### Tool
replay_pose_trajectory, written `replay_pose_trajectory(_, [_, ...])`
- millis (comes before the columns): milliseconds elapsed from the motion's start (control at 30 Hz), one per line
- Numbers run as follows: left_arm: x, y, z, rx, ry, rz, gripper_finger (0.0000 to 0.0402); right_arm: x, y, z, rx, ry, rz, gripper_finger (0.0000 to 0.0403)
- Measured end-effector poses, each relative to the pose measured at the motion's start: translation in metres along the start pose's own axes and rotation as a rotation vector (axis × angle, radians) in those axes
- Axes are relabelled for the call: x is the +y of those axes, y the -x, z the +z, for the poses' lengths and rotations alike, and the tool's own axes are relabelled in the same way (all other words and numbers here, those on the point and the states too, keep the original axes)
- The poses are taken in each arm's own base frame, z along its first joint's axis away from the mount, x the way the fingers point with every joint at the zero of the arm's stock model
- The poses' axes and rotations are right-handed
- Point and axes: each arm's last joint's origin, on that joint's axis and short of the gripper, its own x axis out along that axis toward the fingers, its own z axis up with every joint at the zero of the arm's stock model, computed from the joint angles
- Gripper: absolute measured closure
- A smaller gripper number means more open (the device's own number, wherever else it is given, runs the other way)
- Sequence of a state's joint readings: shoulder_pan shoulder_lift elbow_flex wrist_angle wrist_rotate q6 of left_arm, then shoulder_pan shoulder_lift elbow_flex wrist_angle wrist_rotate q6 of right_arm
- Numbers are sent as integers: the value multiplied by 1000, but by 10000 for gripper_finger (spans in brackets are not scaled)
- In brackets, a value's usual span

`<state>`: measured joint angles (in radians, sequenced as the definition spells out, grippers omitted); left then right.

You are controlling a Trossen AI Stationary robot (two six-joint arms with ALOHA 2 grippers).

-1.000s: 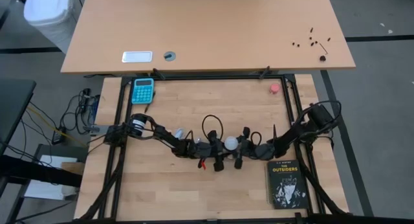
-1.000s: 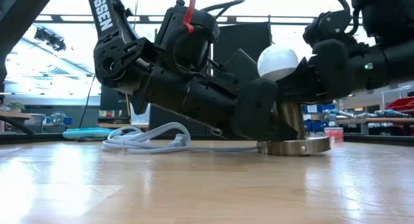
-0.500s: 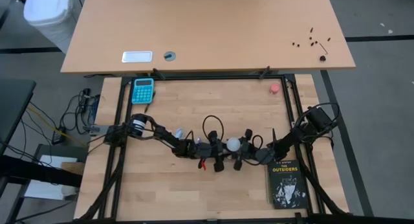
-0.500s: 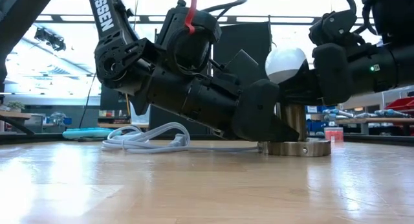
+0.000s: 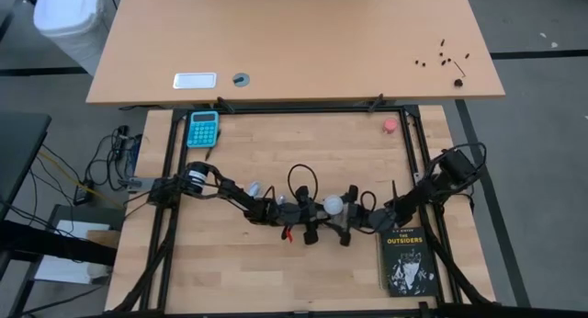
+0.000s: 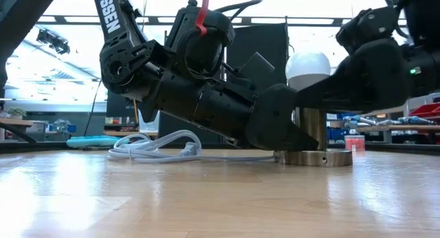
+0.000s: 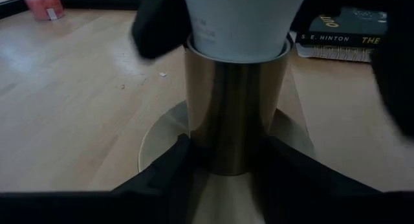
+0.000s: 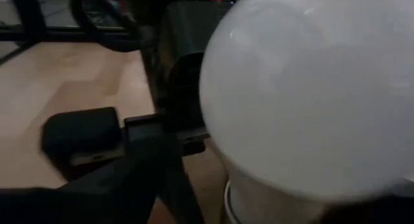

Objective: Screw lightbulb
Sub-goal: Insert the lightbulb into the lamp

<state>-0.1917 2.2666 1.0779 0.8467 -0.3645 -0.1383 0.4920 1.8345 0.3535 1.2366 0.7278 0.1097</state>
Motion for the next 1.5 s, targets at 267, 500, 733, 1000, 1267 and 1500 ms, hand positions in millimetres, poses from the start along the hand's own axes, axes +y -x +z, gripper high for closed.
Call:
replay_pose_trajectory(267, [1, 0, 0, -1, 1, 7, 220, -16, 27, 7, 13, -13, 24, 41])
replay_pose_trajectory(500, [1, 0, 0, 0, 2, 6, 220, -23, 42, 6, 109, -17, 38, 40])
replay_pose_trajectory(733, [0, 0, 0, 0, 2, 5, 220, -28, 55, 10, 197, -3, 47, 41])
replay_pose_trajectory(1000, [0, 0, 0, 1, 2, 1, 220, -38, 66, 23, 322, 41, 5, 43])
replay_pose_trajectory(1267, [0, 0, 0, 4, -8, -27, 219, -37, 66, 61, 486, 82, 61, 44])
replay_pose_trajectory(1500, [0, 0, 0, 5, -22, -49, 219, -41, 52, 91, 714, 142, 114, 44])
